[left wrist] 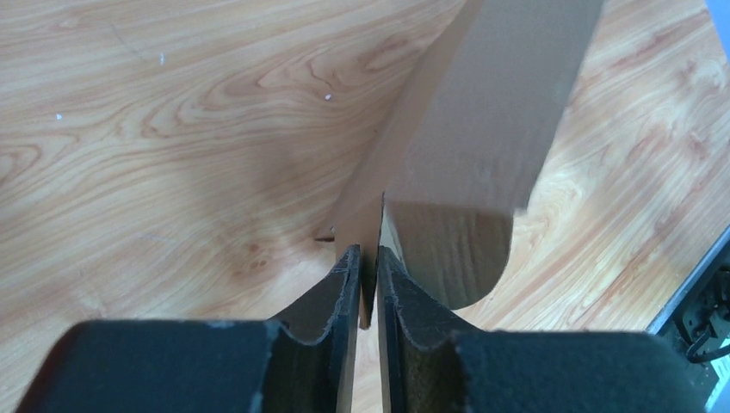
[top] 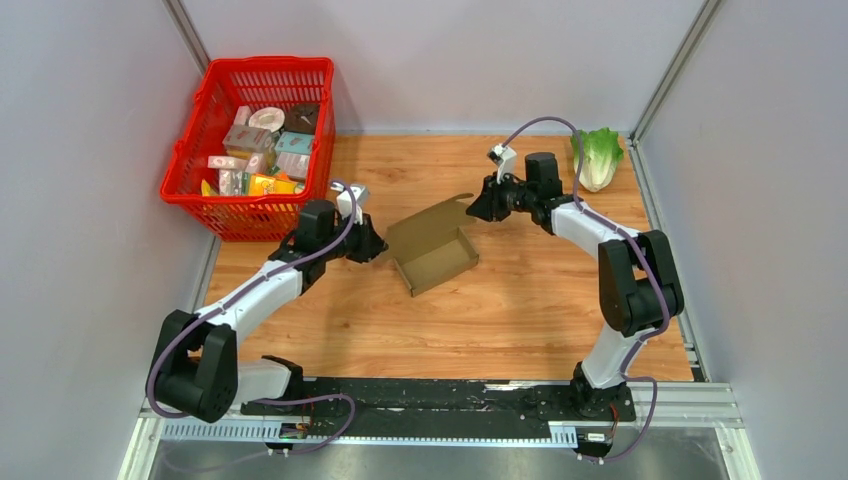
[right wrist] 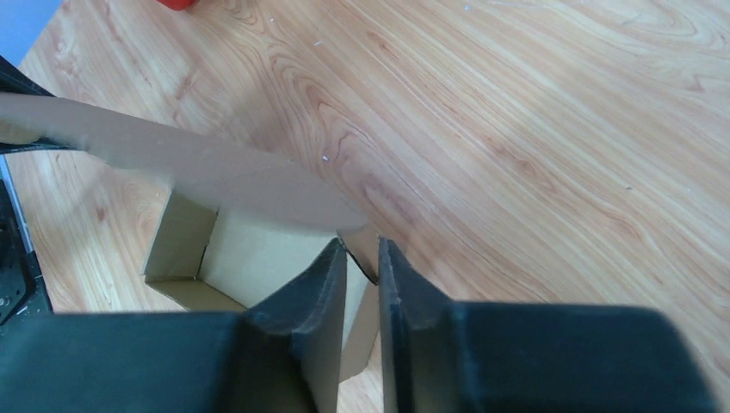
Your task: Fold the paper box
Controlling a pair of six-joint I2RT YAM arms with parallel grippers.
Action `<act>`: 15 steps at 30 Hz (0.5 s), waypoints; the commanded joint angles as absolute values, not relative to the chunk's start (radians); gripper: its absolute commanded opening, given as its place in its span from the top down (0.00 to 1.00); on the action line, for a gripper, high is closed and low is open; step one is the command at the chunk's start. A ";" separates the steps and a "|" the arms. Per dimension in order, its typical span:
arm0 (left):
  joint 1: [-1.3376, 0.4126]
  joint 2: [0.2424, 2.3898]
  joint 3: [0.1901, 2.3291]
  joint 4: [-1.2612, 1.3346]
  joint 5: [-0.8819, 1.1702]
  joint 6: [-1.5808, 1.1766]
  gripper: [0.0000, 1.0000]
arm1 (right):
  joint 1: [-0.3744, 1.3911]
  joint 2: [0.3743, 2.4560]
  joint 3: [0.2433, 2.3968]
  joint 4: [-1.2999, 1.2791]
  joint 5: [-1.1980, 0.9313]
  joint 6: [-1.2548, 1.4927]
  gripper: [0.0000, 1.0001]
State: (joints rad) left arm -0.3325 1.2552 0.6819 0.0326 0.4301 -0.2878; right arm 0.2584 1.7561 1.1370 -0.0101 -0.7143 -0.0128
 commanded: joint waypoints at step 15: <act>-0.492 1.262 0.776 -0.049 -0.173 -0.478 1.00 | 0.458 1.434 0.820 0.228 -0.060 0.299 1.00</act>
